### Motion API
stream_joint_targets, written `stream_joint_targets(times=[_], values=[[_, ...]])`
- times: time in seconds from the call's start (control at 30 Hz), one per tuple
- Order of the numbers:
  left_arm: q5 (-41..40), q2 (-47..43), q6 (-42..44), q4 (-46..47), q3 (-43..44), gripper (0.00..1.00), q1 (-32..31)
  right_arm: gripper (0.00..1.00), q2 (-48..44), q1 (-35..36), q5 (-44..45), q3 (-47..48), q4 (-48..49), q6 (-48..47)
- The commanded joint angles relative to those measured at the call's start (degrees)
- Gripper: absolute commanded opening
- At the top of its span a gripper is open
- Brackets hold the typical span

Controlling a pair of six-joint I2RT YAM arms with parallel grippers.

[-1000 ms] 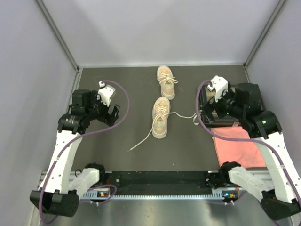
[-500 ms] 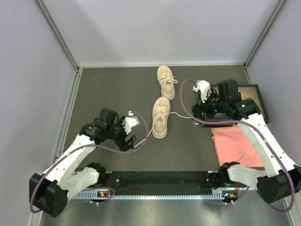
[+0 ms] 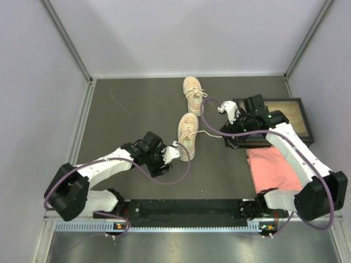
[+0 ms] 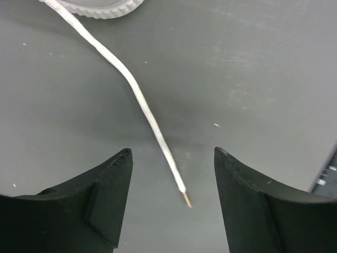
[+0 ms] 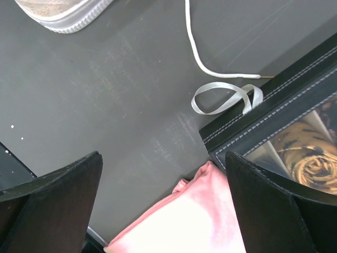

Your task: Tie the shoes

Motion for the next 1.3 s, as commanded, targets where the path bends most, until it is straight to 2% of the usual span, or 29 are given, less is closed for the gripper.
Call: stream_joint_targets(times=[0.0, 0.2, 0.3, 0.4, 0.47, 0.7, 1.1, 1.27], values=[[-2.8, 3.1, 3.4, 6.6, 1.9, 0.65, -0.6, 0.99, 3.3, 0.0, -0.1, 0.9, -0.5, -0.8], [-5.9, 7.7, 5.7, 9.8, 0.8, 0.51, -1.1, 0.99, 9.1, 0.0, 2.3, 2.8, 2.2, -0.2], [-5.9, 9.2, 6.2, 9.4, 1.1, 0.38, -1.2, 0.99, 12.3, 0.0, 3.7, 3.7, 3.2, -0.5], [-6.9, 10.2, 4.8, 6.5, 2.9, 0.02, -1.2, 0.99, 14.9, 0.0, 4.6, 4.6, 4.3, -0.8], [-7.6, 10.1, 2.4, 5.4, 4.8, 0.0, -0.8, 0.99, 17.7, -0.1, 4.8, 5.8, 4.7, -0.7], [-2.1, 1.6, -3.4, 5.5, 5.1, 0.0, 1.6, 0.98, 25.3, 0.0, 5.4, 9.6, 8.2, -4.2], [0.5, 3.4, -6.2, 5.1, 9.0, 0.0, 5.6, 0.69, 37.7, 0.3, 2.5, 17.1, 5.1, -16.4], [2.6, 2.7, -6.6, 5.4, 9.9, 0.0, 7.9, 0.62, 39.6, 0.2, 2.1, 17.3, 3.2, -18.6]])
